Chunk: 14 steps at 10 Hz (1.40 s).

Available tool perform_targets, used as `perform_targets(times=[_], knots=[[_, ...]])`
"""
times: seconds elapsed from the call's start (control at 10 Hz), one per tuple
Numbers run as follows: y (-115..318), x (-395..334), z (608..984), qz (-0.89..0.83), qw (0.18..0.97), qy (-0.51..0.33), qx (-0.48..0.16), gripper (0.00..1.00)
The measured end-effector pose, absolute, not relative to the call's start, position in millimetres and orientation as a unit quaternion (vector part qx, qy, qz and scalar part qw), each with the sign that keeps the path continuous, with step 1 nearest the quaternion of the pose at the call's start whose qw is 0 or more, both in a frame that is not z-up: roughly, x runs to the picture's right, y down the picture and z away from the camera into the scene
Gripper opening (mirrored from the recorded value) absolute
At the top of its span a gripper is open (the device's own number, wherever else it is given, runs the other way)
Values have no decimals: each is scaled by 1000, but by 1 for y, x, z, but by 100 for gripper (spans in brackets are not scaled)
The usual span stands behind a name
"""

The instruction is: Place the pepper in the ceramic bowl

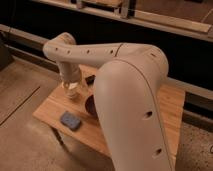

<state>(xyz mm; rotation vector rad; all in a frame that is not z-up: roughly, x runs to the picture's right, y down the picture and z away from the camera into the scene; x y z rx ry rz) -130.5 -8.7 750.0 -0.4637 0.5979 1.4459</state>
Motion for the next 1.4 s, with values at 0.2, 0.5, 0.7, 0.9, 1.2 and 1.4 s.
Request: perform_targets(times=[0.2, 0.5, 0.7, 0.9, 1.2, 1.4], knots=[[-27, -103, 749, 662, 676, 263, -189, 65], [-36, -55, 744, 690, 654, 263, -164, 65], [-32, -23, 740, 703, 640, 271, -152, 65], [-26, 0, 738, 714, 624, 284, -140, 65], [-26, -4, 738, 713, 626, 282, -142, 65], [-26, -4, 739, 705, 634, 282, -143, 65]])
